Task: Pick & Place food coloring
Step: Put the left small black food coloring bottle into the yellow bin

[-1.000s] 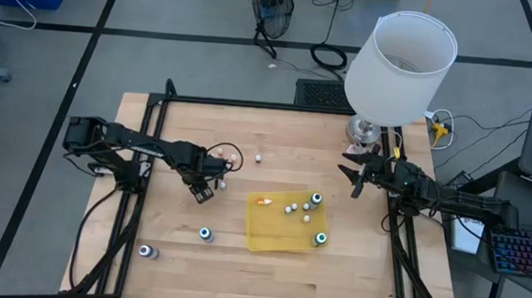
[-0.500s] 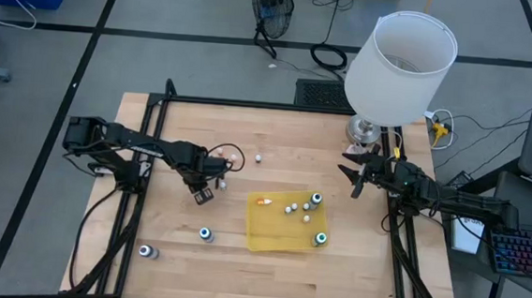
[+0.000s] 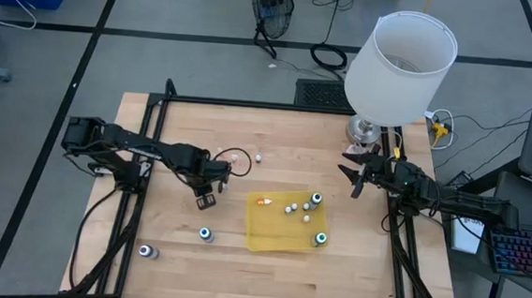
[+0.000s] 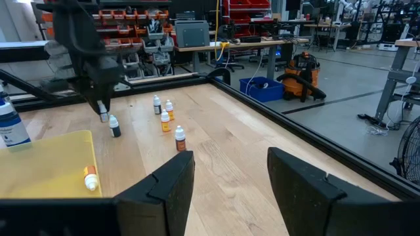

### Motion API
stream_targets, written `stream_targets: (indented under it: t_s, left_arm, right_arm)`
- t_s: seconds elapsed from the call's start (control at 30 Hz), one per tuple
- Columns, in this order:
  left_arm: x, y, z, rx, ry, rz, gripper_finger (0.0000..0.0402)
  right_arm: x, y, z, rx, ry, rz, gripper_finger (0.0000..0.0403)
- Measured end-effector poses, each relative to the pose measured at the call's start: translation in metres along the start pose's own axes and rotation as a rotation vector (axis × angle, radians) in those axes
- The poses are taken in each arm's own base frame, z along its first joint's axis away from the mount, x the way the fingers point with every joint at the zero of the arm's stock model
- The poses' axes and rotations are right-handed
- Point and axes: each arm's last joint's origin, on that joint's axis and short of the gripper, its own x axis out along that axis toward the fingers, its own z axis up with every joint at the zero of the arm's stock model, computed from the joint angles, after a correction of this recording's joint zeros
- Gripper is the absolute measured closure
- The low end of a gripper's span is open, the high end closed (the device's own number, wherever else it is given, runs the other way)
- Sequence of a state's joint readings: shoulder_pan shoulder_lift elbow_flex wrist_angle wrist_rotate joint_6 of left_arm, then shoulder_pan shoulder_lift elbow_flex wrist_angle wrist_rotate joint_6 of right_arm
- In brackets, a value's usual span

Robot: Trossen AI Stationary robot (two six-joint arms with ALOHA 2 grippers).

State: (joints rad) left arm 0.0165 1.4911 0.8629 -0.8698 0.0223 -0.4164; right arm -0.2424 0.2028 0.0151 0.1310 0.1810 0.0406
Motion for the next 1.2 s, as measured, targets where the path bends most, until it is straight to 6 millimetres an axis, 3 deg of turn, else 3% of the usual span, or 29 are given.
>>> stream_targets:
  t_s: [0.17, 0.43, 0.57, 0.7, 0.93, 1.2]
  left_arm:
    - [-0.031, -0.021, 0.015, 0.079, -0.090, -0.041, 0.0334]
    - [-0.108, -0.057, 0.036, 0.211, -0.296, -0.030, 0.0334]
    - [-0.122, -0.081, 0.054, 0.340, -0.340, 0.003, 0.0334]
    - [-0.108, -0.103, 0.079, 0.471, -0.262, 0.051, 0.0334]
    - [-0.063, -0.127, 0.111, 0.635, -0.158, 0.027, 0.0334]
    - [-0.017, -0.123, 0.127, 0.618, -0.041, 0.056, 0.0334]
  right_arm:
    - [0.000, 0.000, 0.000, 0.000, 0.000, 0.000, 0.0222]
    - [0.000, 0.000, 0.000, 0.000, 0.001, 0.000, 0.0222]
    - [0.000, 0.000, 0.000, 0.000, 0.001, 0.000, 0.0222]
    - [0.000, 0.000, 0.000, 0.000, 0.000, 0.000, 0.0222]
    - [0.000, 0.000, 0.000, 0.000, 0.000, 0.000, 0.0222]
    - [0.000, 0.000, 0.000, 0.000, 0.000, 0.000, 0.0222]
